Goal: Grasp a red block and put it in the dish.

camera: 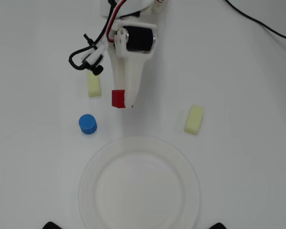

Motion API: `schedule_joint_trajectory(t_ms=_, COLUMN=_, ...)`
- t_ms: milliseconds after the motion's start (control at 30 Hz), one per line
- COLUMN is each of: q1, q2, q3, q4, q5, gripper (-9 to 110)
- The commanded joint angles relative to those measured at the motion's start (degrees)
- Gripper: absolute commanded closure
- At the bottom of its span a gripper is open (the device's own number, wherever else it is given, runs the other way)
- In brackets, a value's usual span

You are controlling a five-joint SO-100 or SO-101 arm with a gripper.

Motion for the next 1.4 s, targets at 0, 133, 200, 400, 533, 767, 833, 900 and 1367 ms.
schedule_joint_trajectory(t_ms=0, q1=-0.9, q2=-7.0, q3=-7.6, q4=-3.4, q5=0.3, gripper=101)
schedule_joint_trajectory(t_ms=133, q1=-1.6, q2=-19.3, q3=-18.0, q4=-3.4, q5=2.3, gripper=101)
schedule_joint_trajectory(t_ms=200, q1=-1.8, q2=-24.3, q3=-22.1, q4=-3.3, q5=2.9, gripper=101)
schedule_joint_trajectory(t_ms=400, q1=-3.0, q2=-34.8, q3=-28.1, q4=-3.3, q5=3.3, gripper=101)
schedule_joint_trajectory(t_ms=533, q1=-3.5, q2=-39.2, q3=-29.4, q4=-3.2, q5=3.9, gripper=101)
schedule_joint_trajectory(t_ms=767, q1=-3.9, q2=-41.4, q3=-28.4, q4=-1.4, q5=4.0, gripper=101)
schedule_joint_trajectory(t_ms=833, q1=-3.8, q2=-41.4, q3=-28.0, q4=-1.1, q5=3.8, gripper=101)
schedule_joint_trajectory(t_ms=900, q1=-3.6, q2=-41.0, q3=-28.0, q4=0.0, q5=4.0, gripper=97)
schedule_joint_trajectory(t_ms=1367, q1=-2.4, q2=-30.0, q3=-26.1, q4=11.6, q5=5.5, gripper=70)
